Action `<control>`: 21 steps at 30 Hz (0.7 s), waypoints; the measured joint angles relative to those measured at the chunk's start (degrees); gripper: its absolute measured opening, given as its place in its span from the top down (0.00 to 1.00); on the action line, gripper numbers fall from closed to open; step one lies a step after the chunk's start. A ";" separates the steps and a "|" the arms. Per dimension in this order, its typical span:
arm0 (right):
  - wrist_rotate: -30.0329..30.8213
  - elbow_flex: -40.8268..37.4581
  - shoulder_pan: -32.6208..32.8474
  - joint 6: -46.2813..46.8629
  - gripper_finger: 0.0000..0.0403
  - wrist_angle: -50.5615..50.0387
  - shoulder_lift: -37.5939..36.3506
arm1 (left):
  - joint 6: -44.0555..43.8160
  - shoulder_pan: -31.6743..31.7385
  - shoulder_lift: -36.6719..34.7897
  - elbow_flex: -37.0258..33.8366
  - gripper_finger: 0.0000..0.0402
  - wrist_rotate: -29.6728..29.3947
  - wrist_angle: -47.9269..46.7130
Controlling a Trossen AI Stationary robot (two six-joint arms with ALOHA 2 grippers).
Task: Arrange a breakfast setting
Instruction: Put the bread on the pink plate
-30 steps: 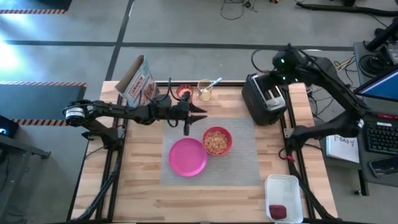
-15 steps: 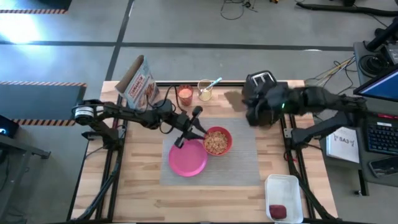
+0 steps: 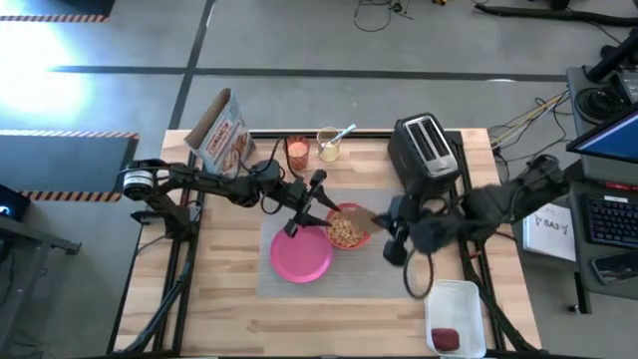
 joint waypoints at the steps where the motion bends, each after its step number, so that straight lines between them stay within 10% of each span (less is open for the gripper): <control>1: 0.63 0.00 1.22 1.13 0.98 0.02 0.60 | 0.21 0.00 0.00 0.00 0.50 0.00 -0.33; 21: 8.33 0.00 7.13 5.40 0.98 1.43 9.56 | -0.10 -2.36 -0.09 1.18 0.44 0.11 -1.15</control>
